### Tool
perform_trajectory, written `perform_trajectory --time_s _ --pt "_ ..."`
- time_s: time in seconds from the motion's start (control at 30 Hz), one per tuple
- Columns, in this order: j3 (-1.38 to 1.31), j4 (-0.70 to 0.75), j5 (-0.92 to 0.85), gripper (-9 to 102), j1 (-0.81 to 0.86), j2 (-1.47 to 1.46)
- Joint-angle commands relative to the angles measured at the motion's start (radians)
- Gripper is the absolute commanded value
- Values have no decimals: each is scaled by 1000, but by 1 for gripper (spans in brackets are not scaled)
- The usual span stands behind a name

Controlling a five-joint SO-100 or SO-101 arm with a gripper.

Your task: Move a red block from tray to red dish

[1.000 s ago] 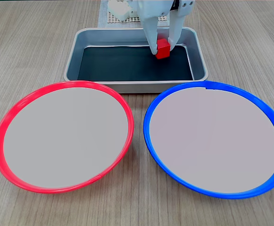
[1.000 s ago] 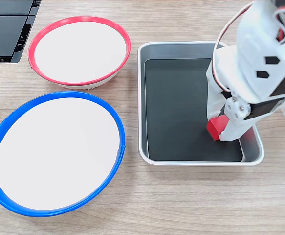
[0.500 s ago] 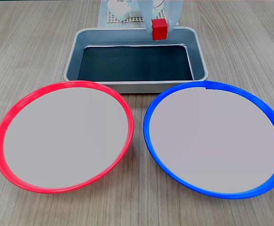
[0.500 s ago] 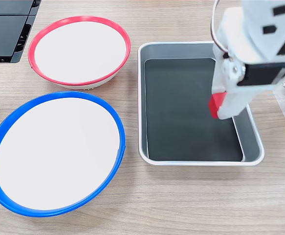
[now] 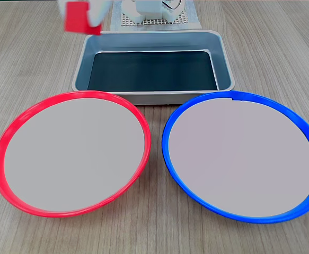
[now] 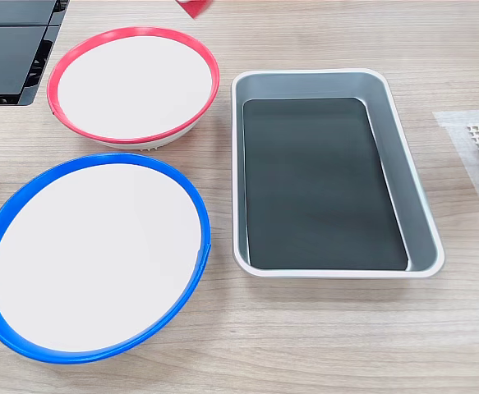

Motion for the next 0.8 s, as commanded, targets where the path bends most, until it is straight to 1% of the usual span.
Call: perform_trajectory --time_s 0.0,0.2,0.33,0.37,0.4,0.53,0.67,0.7,0.77 --pt "-141 -72 -17 0 43 -166" --pt "-252 -207 -46 0 15 -511" --pt "-261 -255 -61 0 -23 -611" --pt "-236 -298 -64 0 -46 -635" --pt "-227 -308 -66 0 -55 -641" --pt "-206 -337 -64 13 -75 -644" --pt "-184 -364 -69 35 -87 -611" --pt "-178 -371 -69 39 -91 -595" --pt "-163 -402 -48 42 -101 -554"
